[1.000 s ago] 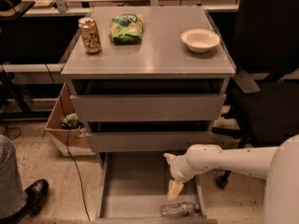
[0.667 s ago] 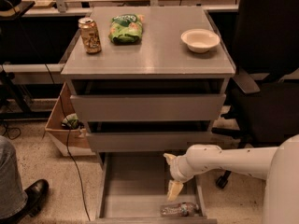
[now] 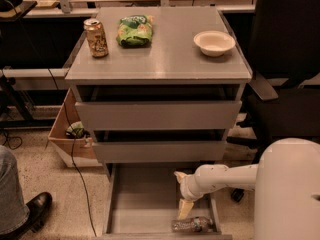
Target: Pick water bottle from bottom drawer and place on counter
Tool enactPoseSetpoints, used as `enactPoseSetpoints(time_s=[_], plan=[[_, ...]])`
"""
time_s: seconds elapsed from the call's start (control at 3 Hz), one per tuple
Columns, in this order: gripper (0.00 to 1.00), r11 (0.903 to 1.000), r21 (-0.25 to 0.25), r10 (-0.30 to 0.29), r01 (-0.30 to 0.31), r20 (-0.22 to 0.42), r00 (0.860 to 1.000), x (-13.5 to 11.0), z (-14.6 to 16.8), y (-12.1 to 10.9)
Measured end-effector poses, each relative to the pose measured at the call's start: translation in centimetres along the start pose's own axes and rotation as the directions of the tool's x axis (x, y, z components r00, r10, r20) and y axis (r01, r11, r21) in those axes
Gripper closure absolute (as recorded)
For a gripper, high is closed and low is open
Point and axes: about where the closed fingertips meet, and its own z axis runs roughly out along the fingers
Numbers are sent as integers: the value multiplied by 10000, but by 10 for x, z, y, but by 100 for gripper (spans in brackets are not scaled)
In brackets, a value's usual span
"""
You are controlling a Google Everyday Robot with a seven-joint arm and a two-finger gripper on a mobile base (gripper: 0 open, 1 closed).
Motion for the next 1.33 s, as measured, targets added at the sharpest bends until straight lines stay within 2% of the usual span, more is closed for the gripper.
enactPoseSetpoints(time_s=[0.33, 0.67, 1.33], plan=[[0, 9992, 207, -336, 338, -112, 9994, 38, 45, -5], [0, 9976, 280, -633, 639, -205, 9978, 60, 71, -8], [0, 9998, -74, -167, 163, -564, 9983, 126, 116, 6]])
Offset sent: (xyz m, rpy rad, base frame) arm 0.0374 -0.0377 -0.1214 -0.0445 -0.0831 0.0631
